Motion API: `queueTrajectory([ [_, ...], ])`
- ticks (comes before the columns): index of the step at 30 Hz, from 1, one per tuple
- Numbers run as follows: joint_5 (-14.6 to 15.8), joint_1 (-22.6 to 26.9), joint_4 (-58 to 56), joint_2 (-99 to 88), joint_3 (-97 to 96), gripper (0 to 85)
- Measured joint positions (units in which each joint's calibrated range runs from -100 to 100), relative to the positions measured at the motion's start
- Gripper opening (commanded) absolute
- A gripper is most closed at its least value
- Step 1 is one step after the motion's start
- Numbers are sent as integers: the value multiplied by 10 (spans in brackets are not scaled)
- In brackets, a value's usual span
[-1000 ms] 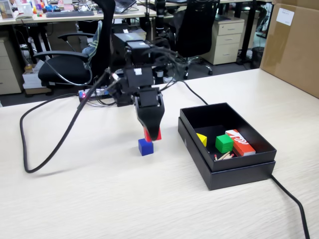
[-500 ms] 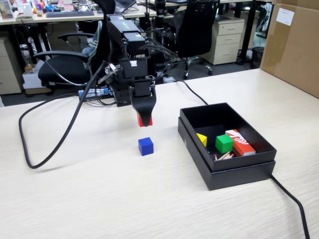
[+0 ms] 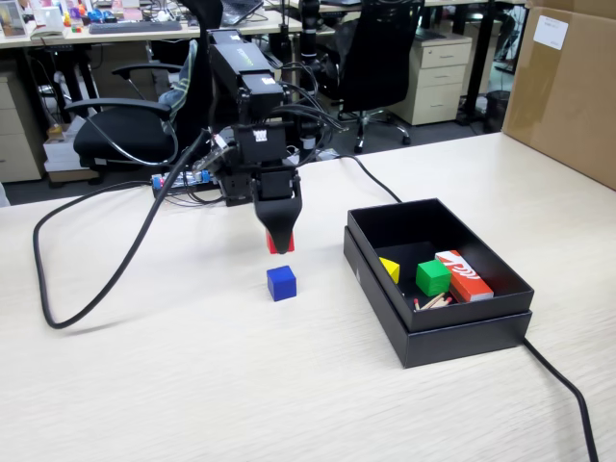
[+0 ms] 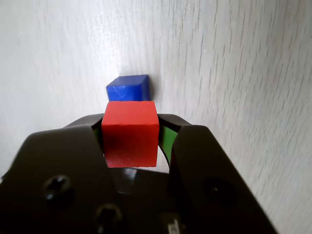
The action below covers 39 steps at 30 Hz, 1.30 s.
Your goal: Put the red cube on top of the blue cube
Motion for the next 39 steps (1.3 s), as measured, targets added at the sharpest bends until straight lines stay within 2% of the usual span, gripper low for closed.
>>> queueTrajectory([
  [18, 1, -1, 12, 104, 37, 9],
  [39, 1, -2, 12, 123, 58, 9],
])
